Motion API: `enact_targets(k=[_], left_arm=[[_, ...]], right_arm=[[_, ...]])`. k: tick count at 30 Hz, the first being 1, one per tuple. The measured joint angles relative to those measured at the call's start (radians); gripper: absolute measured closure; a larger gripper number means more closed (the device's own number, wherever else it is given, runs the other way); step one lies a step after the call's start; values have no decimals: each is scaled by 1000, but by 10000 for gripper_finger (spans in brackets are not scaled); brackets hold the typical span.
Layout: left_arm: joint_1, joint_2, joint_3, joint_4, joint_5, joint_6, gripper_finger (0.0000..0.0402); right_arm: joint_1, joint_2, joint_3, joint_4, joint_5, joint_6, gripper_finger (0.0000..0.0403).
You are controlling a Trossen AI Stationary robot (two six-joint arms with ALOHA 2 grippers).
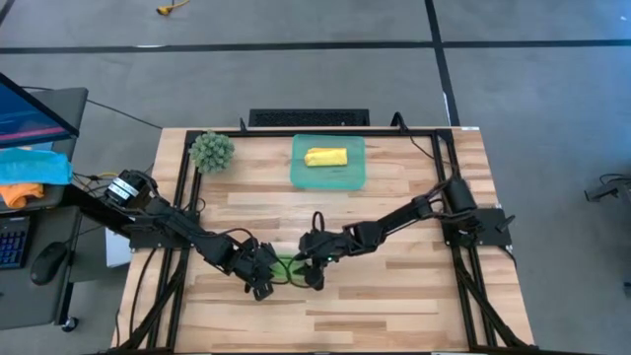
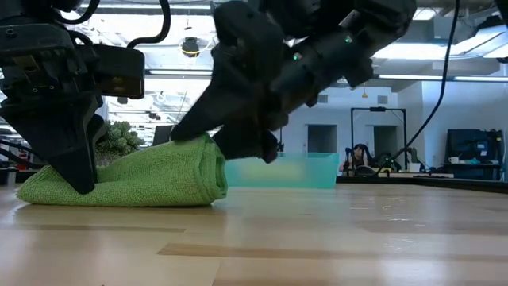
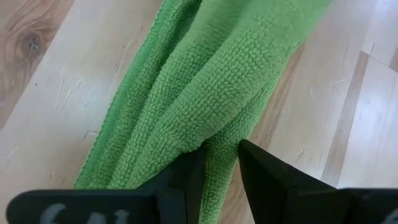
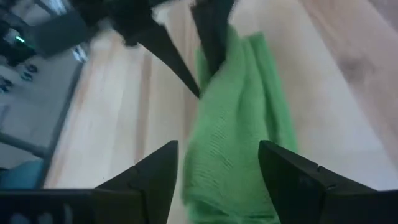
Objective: Roll microfiber towels into tight, uniform cylinder then place into a basket
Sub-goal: Roll the green microfiber cloth
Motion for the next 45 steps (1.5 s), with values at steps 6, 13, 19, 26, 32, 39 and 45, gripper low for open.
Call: enact_targets(k=[6, 13, 19, 26, 32, 39, 45], left_arm=[[-1, 0, 0, 0, 4, -1, 305], [-1, 0, 0, 0, 3, -2, 305], [-2, 0, -1, 7, -4, 11, 305], [-2, 0, -1, 31, -17, 89, 305], [-4, -5, -1, 29, -19, 130, 305], [-17, -71, -4, -3, -24, 169, 305], [-49, -186, -3, -109, -73, 164, 305]], right_arm=[[-8, 0, 19, -104, 30, -5, 158], [-1, 16, 18, -127, 33, 50, 159], [26, 53, 23, -125, 37, 60, 159], [21, 98, 60, -148, -9, 102, 193], [6, 111, 83, -189, -60, 107, 313], [6, 110, 83, -198, -58, 100, 378], [6, 110, 82, -200, -56, 98, 366]])
